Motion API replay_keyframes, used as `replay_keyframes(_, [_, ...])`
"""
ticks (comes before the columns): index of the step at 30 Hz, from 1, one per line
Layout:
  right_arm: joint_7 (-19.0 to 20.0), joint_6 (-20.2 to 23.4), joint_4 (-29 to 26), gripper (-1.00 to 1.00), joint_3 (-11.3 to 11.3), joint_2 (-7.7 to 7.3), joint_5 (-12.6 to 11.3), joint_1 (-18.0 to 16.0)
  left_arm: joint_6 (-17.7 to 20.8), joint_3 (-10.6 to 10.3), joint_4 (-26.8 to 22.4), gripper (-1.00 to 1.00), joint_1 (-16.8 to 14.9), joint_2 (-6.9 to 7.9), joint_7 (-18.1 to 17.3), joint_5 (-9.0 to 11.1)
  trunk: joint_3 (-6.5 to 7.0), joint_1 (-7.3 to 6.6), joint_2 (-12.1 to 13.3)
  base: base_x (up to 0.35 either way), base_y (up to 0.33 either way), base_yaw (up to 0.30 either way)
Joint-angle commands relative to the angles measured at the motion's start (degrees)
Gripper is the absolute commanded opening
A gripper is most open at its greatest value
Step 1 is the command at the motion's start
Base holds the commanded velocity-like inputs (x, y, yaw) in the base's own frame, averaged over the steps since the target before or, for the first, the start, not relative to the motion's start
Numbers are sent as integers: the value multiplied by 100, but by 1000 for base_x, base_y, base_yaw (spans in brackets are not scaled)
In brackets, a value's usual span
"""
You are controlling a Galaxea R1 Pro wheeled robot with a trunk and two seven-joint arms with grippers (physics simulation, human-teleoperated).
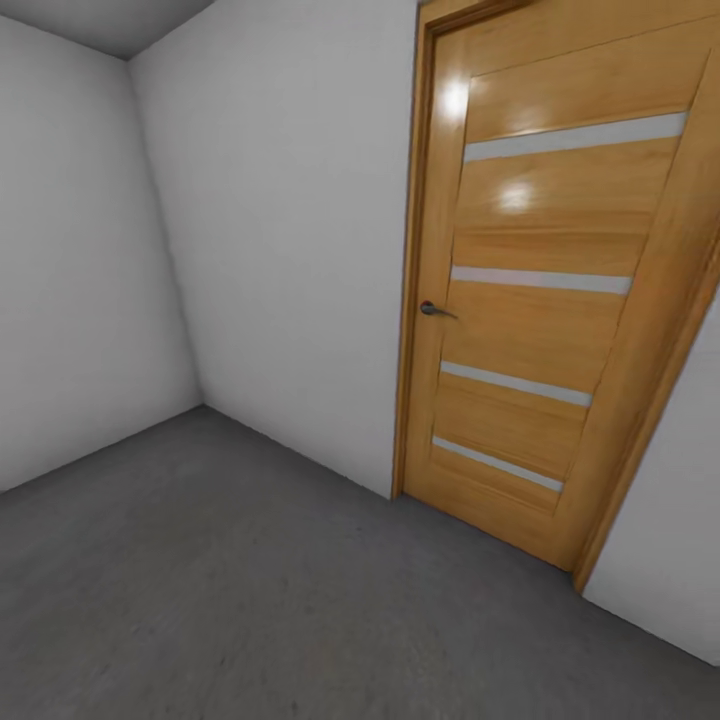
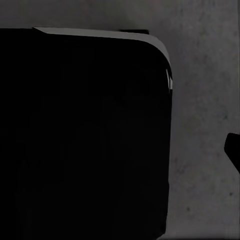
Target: Move the two storage containers from the living room to the garage. In the garage, place one container on the floor and stack the other container on top of it (either order is fine).
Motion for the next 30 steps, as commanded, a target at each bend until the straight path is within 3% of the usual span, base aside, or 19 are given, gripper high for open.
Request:
replay_keyframes(1, [-1,-24,5,100,-1,-2,-2,-2,-16,3,1,100,-1,0,4,36,-4,0,-2,0,0,-249])
replay_keyframes(8, [-1,-24,5,100,-3,-5,-2,-2,-16,3,1,100,-1,2,4,36,-4,0,-2,7,3,-249])
replay_keyframes(14, [-1,-24,5,100,-2,-4,-2,-2,-16,3,1,100,-1,2,4,37,-4,0,-2,167,189,-218])
replay_keyframes(30, [-1,-24,5,100,-1,1,7,-2,-16,2,1,100,-1,2,4,45,-4,0,-2,206,242,-12])
